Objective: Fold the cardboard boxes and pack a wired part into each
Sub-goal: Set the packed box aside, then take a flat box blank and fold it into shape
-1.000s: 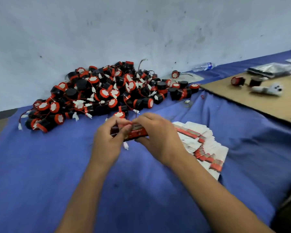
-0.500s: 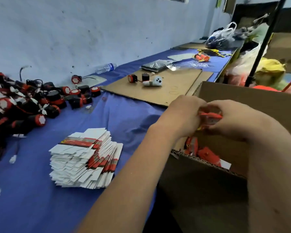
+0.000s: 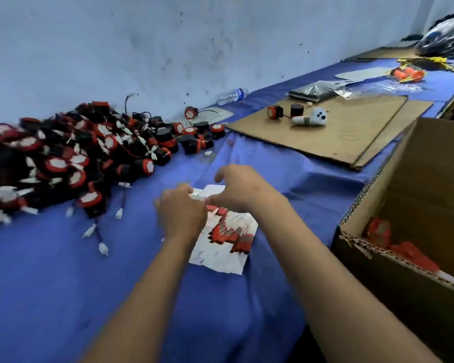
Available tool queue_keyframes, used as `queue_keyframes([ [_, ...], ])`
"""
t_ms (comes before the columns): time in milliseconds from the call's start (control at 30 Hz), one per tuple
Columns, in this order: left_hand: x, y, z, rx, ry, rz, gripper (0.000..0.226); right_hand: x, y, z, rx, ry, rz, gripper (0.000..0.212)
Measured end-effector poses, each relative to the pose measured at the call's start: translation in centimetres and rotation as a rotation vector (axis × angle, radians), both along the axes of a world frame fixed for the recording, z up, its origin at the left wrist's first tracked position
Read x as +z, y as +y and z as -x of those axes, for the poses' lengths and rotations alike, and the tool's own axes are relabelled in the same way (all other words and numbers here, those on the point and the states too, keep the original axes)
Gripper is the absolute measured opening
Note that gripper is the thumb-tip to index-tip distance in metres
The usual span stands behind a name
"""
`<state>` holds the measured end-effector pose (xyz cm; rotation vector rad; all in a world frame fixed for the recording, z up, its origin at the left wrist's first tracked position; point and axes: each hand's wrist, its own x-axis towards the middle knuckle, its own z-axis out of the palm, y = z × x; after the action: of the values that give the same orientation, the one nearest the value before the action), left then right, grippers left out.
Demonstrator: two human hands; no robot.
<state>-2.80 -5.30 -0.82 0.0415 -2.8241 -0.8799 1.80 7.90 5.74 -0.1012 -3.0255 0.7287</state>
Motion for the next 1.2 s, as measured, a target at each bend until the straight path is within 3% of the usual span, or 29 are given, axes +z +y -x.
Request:
queue_keyframes([
  [133, -2.0, -4.1, 2.3, 0.078, -0.209, -0.095, 0.05, -4.4, -2.9, 5.6, 0.071, -0.165, -0.091, 0.103],
  [267, -2.3, -5.0, 3.7, 0.14, -0.129, -0.419, 0.043, -6.4, -2.7, 8.0, 0.105, -0.224, -0.13, 0.099],
  [400, -1.7, -5.3, 4.3, 0.181, 0.051, -0.607, 0.035, -6.6, -3.0, 8.1, 0.127, -0.069, -0.052, 0.097],
  [600, 0.5, -8.0, 3.5, 0.161, 0.28, -1.103, 0.03, -3.7, -6.0, 6.8, 0.119, 0.291, 0.144, 0.12],
  [733, 1.2, -14.7, 0.8, 0.28, 0.369, -1.321, 0.02, -2.6, -13.0, 6.1, 0.257, 0.319, 0.313, 0.106],
  [867, 0.2, -22.6, -3.2, 0.519, 0.5, -1.278, 0.014, -4.6, -22.5, 4.3, 0.422, 0.158, 0.49, 0.092],
  [933, -0.6, -25.8, -5.0, 0.57, 0.507, -1.291, 0.009, -6.2, -26.3, 3.2, 0.402, 0.137, 0.6, 0.08],
  [1000, -1.7, -28.6, -6.7, 0.478, 0.4, -1.33, 0.009, -7.7, -29.4, 2.4, 0.359, 0.095, 0.781, 0.059],
  [1100, -3.0, -31.1, -8.0, 0.188, 0.161, -1.358, 0.054, -8.8, -31.7, 1.9, 0.321, 0.041, 1.066, 0.029],
  [1200, -3.8, -32.5, -8.1, 0.046, 0.044, -1.341, 0.056, -9.6, -31.6, 1.9, 0.333, -0.028, 1.262, 0.023],
])
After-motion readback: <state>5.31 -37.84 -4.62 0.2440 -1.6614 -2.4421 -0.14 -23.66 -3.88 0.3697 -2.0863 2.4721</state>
